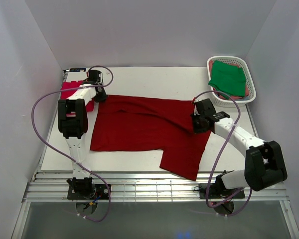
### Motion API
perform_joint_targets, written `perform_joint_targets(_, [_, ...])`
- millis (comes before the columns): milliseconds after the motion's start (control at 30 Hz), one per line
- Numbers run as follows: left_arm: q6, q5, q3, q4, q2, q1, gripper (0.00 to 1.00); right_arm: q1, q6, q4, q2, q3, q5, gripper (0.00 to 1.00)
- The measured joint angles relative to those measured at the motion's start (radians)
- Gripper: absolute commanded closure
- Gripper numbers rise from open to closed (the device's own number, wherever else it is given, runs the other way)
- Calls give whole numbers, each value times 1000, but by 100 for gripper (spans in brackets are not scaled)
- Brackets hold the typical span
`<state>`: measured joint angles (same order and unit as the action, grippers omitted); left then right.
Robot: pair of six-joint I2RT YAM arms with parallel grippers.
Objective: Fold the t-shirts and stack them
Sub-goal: Fold the tshirt
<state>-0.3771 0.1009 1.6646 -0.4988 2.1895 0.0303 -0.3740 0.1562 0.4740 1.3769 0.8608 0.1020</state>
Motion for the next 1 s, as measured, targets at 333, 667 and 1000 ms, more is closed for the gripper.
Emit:
perform_joint_targets(333, [13, 22, -35, -14, -28, 0, 65, -15, 44, 50, -61, -38, 20, 56])
perform_joint_targets(667, [14, 10, -252, 76, -254, 0, 67, -15, 15, -5, 214, 263, 13, 56])
perform_joint_targets(1000, [18, 11, -347, 104, -282, 2, 72, -15, -4, -51, 554, 502, -41, 57])
